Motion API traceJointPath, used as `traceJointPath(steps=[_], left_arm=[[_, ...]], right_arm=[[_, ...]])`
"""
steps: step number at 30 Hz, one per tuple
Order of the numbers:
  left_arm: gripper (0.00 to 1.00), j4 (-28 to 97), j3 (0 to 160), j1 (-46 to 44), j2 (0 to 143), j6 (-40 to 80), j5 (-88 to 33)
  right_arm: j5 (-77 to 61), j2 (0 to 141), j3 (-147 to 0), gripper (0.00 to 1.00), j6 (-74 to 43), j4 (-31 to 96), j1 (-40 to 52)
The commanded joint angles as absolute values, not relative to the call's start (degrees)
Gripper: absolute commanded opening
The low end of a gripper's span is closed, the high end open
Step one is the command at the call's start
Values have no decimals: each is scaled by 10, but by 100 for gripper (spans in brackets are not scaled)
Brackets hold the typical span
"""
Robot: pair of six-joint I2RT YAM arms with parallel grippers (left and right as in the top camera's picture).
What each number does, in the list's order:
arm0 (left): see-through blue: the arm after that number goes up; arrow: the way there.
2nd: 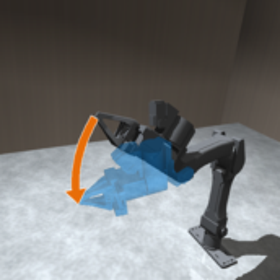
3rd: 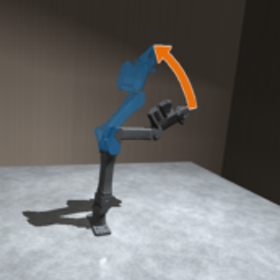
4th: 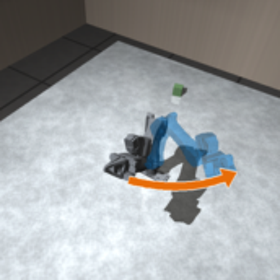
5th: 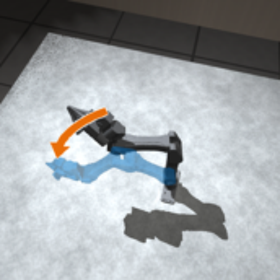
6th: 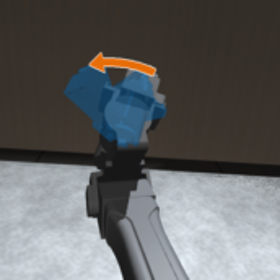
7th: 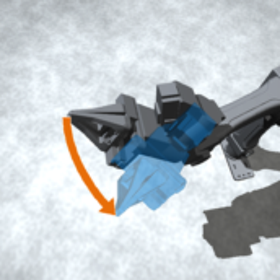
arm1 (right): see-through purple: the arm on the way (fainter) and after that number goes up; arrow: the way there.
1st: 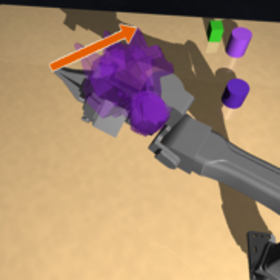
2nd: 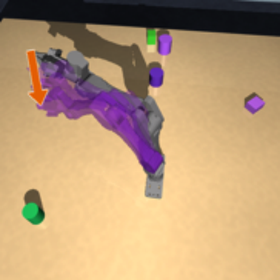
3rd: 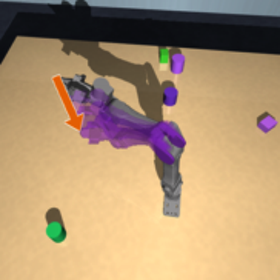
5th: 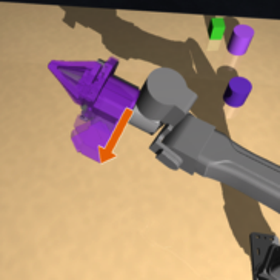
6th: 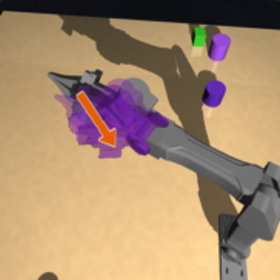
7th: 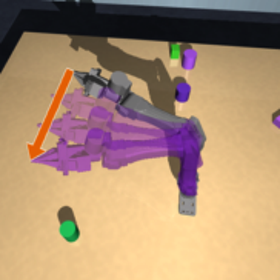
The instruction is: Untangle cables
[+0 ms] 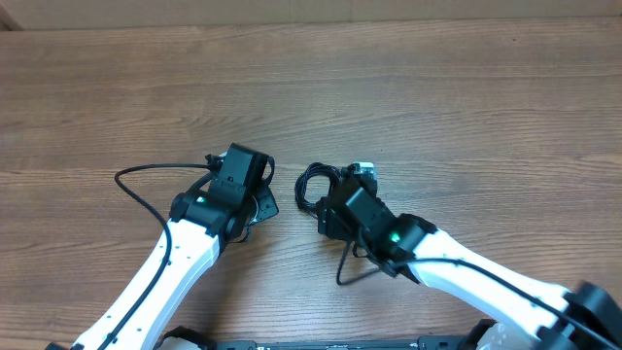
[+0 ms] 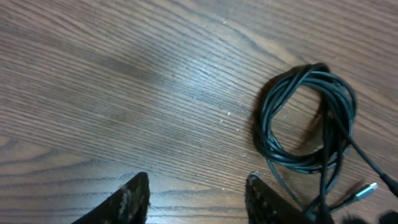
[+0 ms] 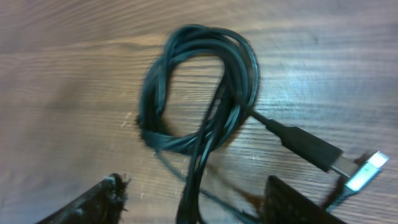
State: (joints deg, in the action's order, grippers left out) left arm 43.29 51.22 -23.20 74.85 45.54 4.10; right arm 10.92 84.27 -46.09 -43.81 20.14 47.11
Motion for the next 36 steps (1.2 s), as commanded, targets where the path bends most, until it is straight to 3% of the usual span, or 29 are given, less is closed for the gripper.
traceJointPath(steps=[1,5,12,18,21,27,36], left_arm=[[56,431,514,-229,754,484,34],[63,431,514,-229,753,484,36],[63,435,514,-228,753,482,57],[65,440,514,-198,753,477,56],[68,447,516,-161,751,433,5],[67,452,516,-82,749,244,-211],[70,452,516,-77,749,216,-319]], right_arm=[[107,883,-476,65,-544,168,461],[105,920,-476,56,-587,128,456],[104,962,-476,37,-632,103,443],[79,963,-476,4,-631,92,429],[36,961,-476,4,-601,83,421],[-98,907,-477,4,-481,65,400],[-162,771,-477,4,-476,67,397]])
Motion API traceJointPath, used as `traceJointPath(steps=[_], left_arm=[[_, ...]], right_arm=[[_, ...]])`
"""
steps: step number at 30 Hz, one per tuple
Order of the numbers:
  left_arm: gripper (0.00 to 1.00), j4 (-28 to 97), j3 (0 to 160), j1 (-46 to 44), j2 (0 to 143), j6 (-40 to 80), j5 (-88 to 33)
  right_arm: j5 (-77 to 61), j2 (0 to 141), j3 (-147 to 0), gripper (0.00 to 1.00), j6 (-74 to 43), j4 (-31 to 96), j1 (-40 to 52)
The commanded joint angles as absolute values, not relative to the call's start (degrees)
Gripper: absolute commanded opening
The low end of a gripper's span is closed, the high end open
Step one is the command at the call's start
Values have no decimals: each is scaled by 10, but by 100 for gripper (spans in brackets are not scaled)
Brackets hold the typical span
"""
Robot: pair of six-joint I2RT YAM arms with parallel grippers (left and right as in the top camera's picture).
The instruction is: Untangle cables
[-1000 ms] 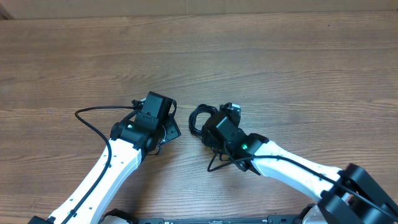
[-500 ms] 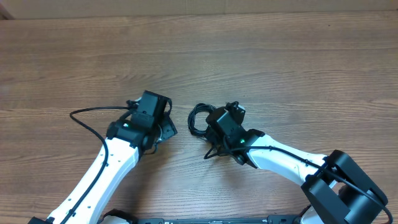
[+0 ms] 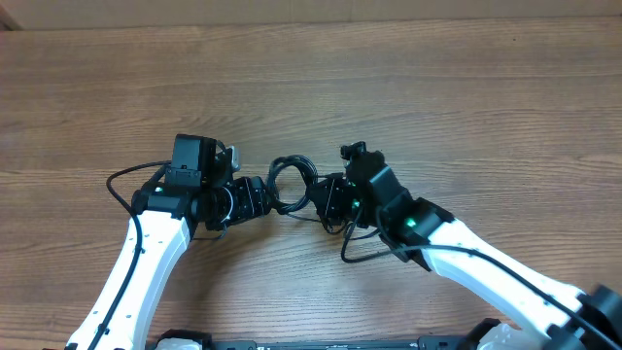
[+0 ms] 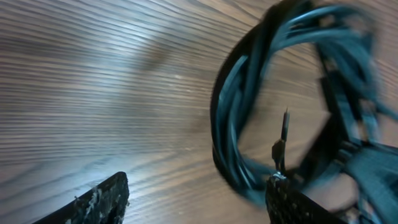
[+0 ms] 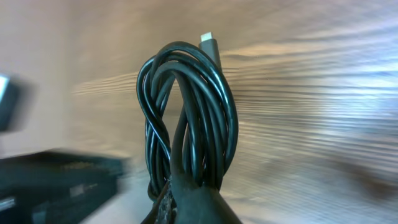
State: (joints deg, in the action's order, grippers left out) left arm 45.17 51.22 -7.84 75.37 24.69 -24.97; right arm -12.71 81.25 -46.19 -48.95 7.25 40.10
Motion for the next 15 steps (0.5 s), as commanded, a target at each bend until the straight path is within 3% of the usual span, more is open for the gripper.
traceJointPath(steps=[1,9,13,15], left_arm=[[70,451,516,-77,749,217,-327],[56,425,516,-77,749,251,-329],[56,415,516,-77,750,258,-329],[47,412,516,-77,750,258,-328]], right_arm=[[-167,763,-477,4,-480,67,397],[-236,749,-477,4,-510,66,397],[-254,749,-477,4,-522,62,397],[-254,749,-477,4,-525,62,397]])
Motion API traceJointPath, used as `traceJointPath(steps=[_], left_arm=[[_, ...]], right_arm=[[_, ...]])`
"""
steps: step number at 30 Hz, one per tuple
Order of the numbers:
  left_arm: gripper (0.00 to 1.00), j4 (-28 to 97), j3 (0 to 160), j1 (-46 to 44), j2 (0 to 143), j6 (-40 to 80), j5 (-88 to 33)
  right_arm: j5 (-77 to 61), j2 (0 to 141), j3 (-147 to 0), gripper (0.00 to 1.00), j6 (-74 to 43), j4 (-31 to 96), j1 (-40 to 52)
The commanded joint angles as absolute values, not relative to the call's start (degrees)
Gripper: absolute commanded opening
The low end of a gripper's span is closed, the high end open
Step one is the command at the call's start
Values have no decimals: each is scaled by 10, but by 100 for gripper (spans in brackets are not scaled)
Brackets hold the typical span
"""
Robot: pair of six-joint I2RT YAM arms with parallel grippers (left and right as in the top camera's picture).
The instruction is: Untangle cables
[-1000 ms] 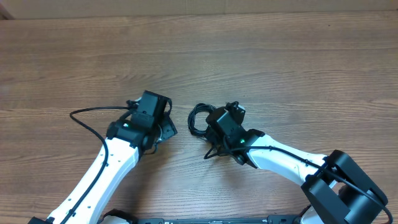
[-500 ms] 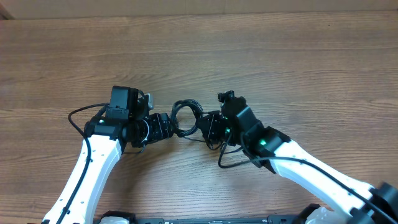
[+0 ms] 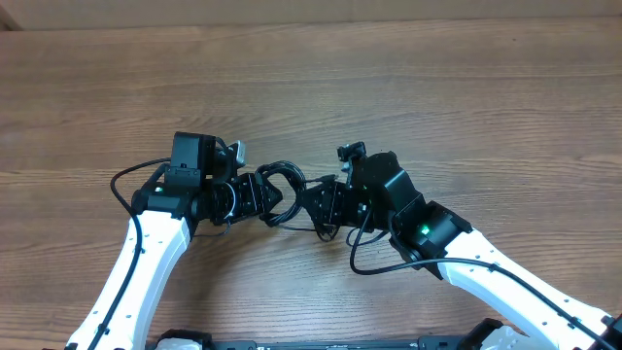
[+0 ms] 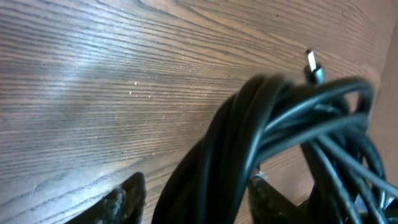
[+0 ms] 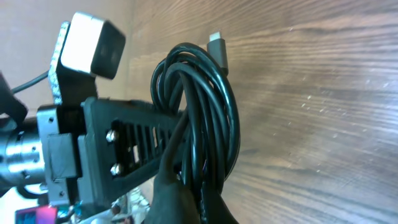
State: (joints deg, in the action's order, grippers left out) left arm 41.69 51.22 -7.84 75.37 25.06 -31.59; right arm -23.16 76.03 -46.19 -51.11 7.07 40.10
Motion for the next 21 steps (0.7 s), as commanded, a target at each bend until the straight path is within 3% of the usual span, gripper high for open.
traceJointPath(steps=[1,3,4,7,11,15,21], left_arm=[[36,413,516,-77,750,257,-325],[9,413,516,-77,750,257,-309],[4,413,516,-77,750,257,-295],[4,413,516,-77,750,257,-209],[4,413,516,-77,750,257,-145],[4,413,516,-77,750,255,-135],[4,416,516,-77,749,255,-138]], right_arm=[[-254,749,-477,4,-525,62,397],[-254,749,-477,4,-525,62,397],[-254,749,-477,4,-524,62,397],[-253,749,-477,5,-472,69,397],[-238,749,-477,28,-365,106,397],[-235,749,-477,44,-267,149,397],[-236,749,-476,47,-187,176,414]])
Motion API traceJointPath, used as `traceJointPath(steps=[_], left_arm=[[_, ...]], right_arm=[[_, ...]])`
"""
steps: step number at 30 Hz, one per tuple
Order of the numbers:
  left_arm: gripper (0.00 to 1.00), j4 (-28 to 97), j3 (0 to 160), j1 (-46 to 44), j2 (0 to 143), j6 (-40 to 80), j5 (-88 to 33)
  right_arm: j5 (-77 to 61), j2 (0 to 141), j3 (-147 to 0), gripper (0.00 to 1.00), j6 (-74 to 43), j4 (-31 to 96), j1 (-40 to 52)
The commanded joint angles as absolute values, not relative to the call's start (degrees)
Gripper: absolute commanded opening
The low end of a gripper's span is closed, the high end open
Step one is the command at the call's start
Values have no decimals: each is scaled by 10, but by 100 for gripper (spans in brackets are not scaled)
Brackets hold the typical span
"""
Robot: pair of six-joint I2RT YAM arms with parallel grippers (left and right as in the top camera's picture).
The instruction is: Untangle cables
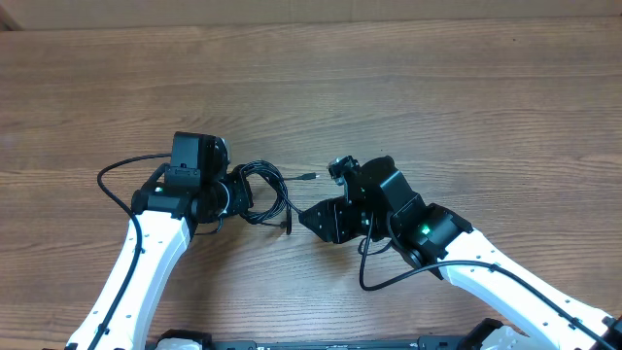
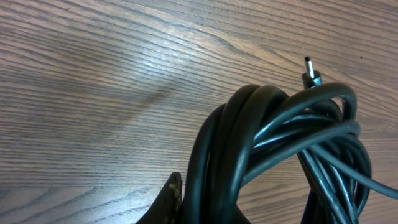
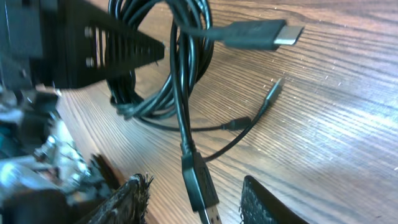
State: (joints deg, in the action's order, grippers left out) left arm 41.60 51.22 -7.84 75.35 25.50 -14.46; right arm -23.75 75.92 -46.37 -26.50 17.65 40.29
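A coil of black cables (image 1: 262, 192) stands on edge left of the table's middle, with my left gripper (image 1: 248, 194) shut on its left side. In the left wrist view the thick bundle (image 2: 249, 143) fills the left gripper (image 2: 208, 200), and a small plug (image 2: 309, 68) points up. My right gripper (image 1: 313, 216) is open just right of the coil. In its wrist view a USB plug (image 3: 200, 186) hangs loose between the open right gripper (image 3: 196, 200) fingers, untouched. A second USB connector (image 3: 261, 34) and a thin plug (image 3: 273, 90) stick out of the coil (image 3: 155, 74).
The wooden table (image 1: 437, 87) spreads out behind and beside both arms. The arms' own black leads loop at the left (image 1: 117, 180) and under the right arm (image 1: 374, 277).
My left gripper has shut on the coil. The right gripper has let go of it, stands open and has drawn back to the right. The coil sits slightly further left with its ends hanging loose.
The coil first lay flat on the table under my open right gripper, the left open beside it. Then the right was shut on the coil, holding it upright. Then the left's open fingers stood round it. Now the left holds it alone.
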Motion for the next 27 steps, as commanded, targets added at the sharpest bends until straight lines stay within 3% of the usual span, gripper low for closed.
traceJointPath(steps=[1,6,10,13,16,27], left_arm=[[4,416,516,-77,749,255,-147],[4,422,516,-84,749,251,-189],[4,435,516,-83,749,239,-166],[4,449,516,-83,749,222,-138],[4,462,516,-83,749,223,-145],[4,467,541,-83,749,221,-221]], right_arm=[[-232,749,-476,48,-171,176,420],[-141,753,-476,56,-145,175,451],[-103,749,-479,86,-105,175,466],[-103,739,-492,92,-90,183,469],[-103,733,-499,91,-91,187,469],[-98,787,-499,67,-91,195,491]])
